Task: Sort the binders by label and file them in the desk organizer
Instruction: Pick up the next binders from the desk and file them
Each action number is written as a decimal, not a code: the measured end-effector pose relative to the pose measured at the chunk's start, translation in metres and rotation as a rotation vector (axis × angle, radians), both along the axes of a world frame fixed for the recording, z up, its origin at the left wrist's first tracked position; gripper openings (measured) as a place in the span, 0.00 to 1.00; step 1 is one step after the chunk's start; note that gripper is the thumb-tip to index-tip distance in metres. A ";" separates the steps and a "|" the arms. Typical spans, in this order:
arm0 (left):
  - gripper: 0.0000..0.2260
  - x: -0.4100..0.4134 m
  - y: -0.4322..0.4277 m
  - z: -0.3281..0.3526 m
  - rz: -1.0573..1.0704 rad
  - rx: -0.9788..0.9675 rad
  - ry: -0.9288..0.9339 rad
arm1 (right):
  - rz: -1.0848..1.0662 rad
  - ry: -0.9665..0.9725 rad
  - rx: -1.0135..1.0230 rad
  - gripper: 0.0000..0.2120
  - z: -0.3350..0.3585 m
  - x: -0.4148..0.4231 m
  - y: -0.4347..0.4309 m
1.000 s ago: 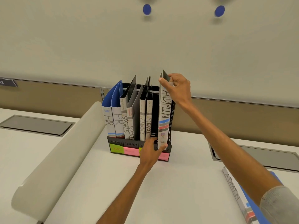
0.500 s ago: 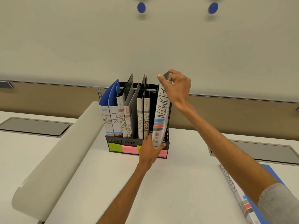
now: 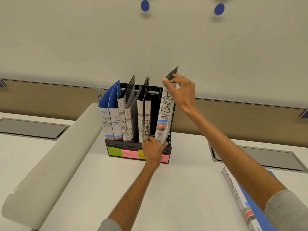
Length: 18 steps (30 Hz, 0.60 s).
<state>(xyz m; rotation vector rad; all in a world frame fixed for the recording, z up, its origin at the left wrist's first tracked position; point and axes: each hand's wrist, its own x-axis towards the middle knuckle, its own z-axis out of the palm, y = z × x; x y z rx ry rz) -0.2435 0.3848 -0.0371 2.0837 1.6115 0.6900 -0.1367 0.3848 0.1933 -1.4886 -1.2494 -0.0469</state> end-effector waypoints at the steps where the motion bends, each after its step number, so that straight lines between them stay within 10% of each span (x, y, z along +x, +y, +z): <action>1: 0.31 -0.003 0.001 -0.002 -0.031 0.004 0.043 | 0.004 -0.002 -0.009 0.17 -0.001 0.000 -0.001; 6: 0.18 -0.037 0.007 -0.019 -0.344 0.125 0.158 | -0.001 0.018 -0.011 0.17 -0.004 0.005 -0.007; 18: 0.16 -0.022 0.002 -0.010 -0.063 0.064 -0.073 | 0.030 0.021 0.001 0.14 -0.017 0.001 -0.011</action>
